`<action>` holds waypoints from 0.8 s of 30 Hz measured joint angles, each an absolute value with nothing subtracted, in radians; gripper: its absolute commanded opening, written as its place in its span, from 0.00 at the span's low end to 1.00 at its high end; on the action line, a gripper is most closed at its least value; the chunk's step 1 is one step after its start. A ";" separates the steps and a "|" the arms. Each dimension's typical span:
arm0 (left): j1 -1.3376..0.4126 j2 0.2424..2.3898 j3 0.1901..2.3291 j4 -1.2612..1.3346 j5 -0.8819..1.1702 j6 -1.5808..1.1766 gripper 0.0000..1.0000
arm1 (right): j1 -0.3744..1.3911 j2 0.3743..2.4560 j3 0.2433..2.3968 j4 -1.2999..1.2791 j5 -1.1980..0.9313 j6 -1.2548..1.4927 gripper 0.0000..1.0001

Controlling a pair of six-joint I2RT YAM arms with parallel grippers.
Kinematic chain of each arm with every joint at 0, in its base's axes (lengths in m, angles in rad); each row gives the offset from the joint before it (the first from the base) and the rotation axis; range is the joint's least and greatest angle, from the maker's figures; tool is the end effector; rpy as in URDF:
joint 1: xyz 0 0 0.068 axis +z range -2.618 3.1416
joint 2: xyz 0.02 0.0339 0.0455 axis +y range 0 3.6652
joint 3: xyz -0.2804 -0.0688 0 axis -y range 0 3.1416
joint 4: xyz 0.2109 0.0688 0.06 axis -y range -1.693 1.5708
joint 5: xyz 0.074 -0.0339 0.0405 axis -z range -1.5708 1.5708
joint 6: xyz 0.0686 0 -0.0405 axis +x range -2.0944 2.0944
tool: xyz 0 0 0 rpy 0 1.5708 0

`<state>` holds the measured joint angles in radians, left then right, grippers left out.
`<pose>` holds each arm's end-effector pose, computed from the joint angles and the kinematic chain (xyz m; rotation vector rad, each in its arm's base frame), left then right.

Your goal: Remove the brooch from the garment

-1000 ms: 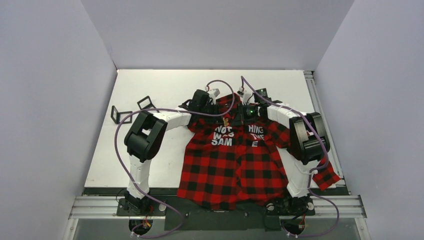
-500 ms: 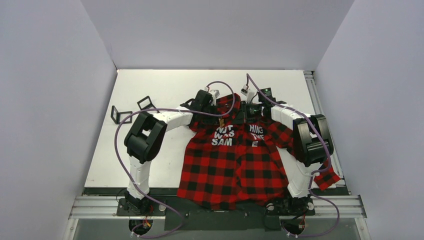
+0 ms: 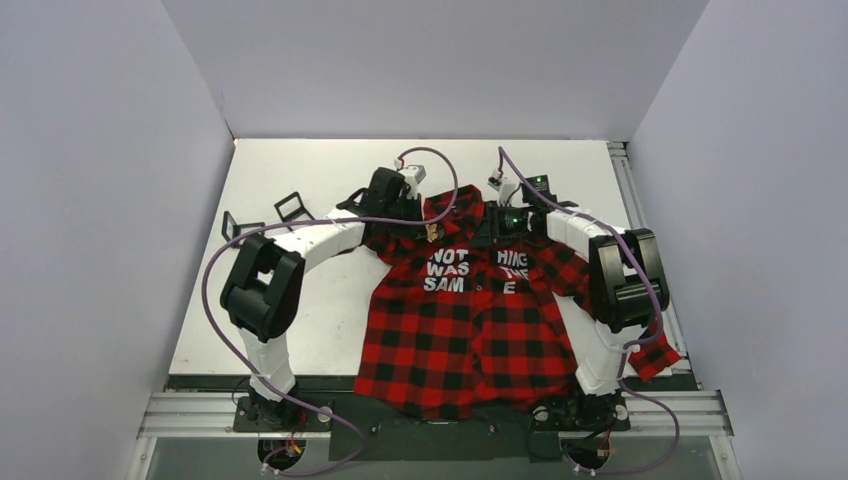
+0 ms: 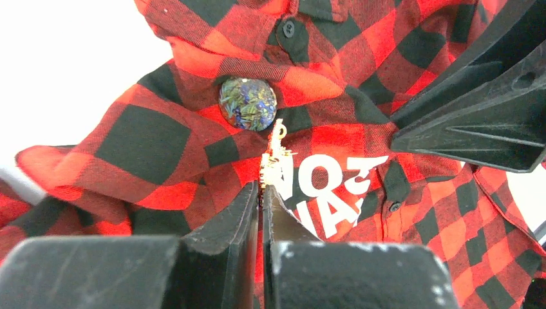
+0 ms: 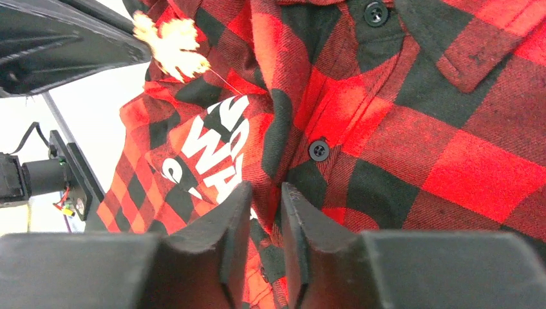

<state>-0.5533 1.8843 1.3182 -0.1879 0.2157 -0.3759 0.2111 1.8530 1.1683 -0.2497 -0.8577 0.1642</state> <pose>0.3491 -0.2329 0.2212 0.3262 2.3921 -0.7010 0.3510 0.1283 0.2003 -0.4189 2.3979 1.2292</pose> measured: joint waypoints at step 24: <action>-0.466 1.616 1.275 -0.226 0.916 -0.169 0.00 | 0.146 1.610 1.165 -0.374 -0.889 0.009 0.66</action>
